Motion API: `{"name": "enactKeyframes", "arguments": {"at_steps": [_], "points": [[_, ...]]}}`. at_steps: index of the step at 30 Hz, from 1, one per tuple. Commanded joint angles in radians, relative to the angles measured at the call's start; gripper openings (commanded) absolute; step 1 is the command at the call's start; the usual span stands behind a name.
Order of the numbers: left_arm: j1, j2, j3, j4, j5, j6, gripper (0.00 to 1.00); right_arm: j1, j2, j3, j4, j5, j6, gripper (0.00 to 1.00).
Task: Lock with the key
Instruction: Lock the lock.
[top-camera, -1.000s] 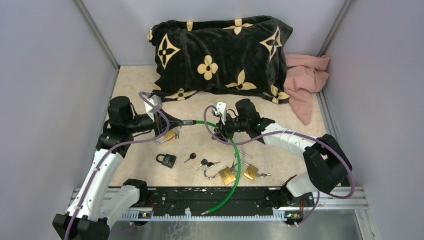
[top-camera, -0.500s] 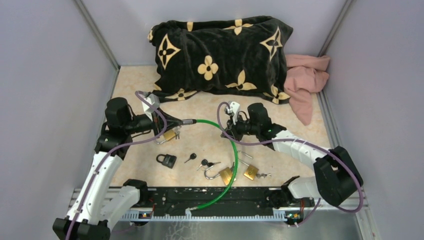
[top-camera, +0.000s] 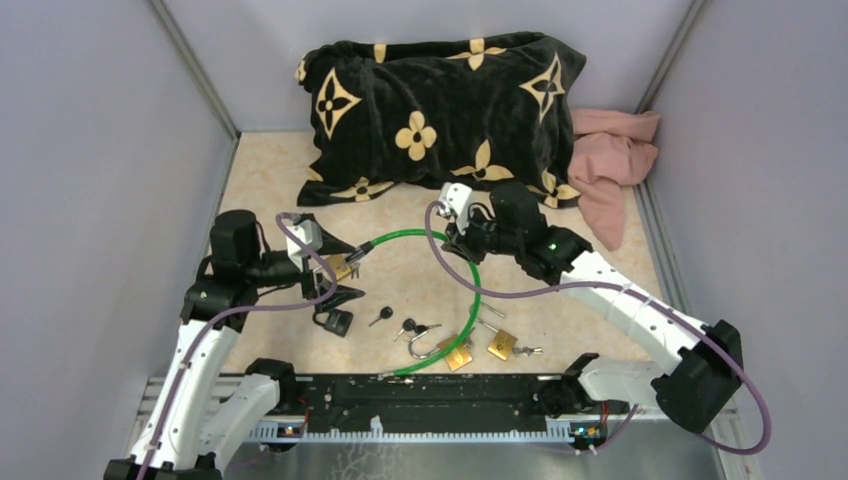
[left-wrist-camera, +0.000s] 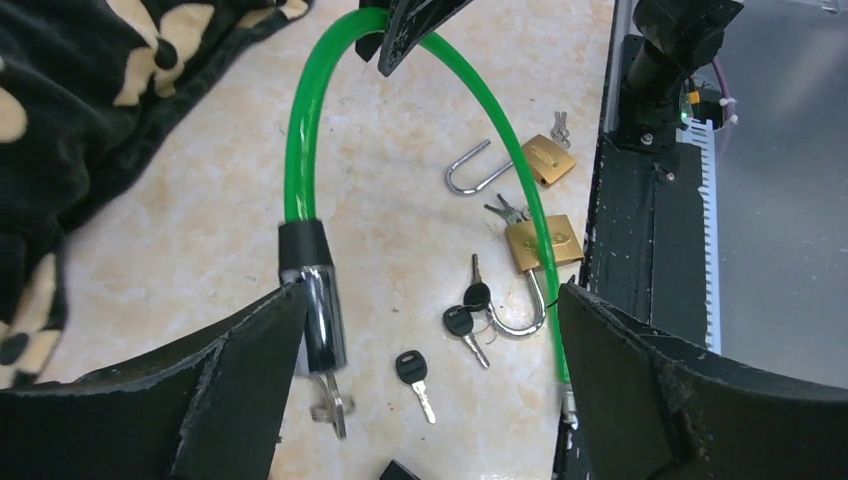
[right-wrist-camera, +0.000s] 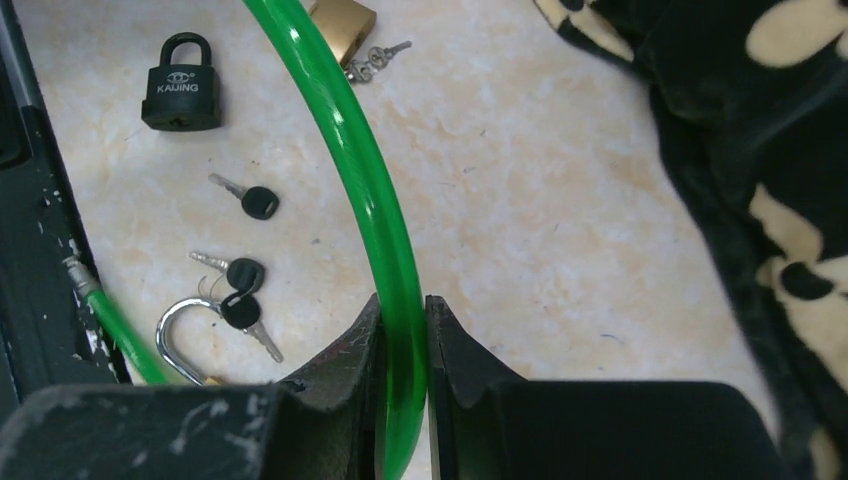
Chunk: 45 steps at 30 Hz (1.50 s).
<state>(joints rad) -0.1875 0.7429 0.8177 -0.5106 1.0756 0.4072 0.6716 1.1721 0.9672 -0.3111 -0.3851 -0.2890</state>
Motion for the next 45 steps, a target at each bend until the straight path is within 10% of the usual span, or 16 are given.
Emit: {"name": "enactKeyframes", "arguments": {"at_steps": [1,20,29,34,41,45], "points": [[-0.004,0.01,0.156,-0.226,0.027,0.204,0.99,0.108,-0.011,0.197,-0.174,0.184,-0.177,0.0],[-0.129,0.207,0.226,-0.074,-0.194,-0.017,0.76,0.358,0.105,0.518,-0.222,0.353,-0.625,0.0],[-0.145,0.187,0.144,-0.034,-0.101,-0.05,0.03,0.385,0.191,0.599,-0.214,0.282,-0.664,0.0],[-0.145,0.104,0.009,0.151,-0.126,-0.219,0.0,0.384,0.223,0.539,-0.115,0.259,-0.562,0.01],[-0.06,-0.033,-0.211,0.649,-0.165,-0.619,0.0,0.284,0.153,0.267,0.159,0.205,-0.167,0.97],[-0.04,-0.073,-0.299,0.78,-0.17,-0.708,0.0,0.163,0.035,0.071,0.285,0.107,0.062,0.98]]}}
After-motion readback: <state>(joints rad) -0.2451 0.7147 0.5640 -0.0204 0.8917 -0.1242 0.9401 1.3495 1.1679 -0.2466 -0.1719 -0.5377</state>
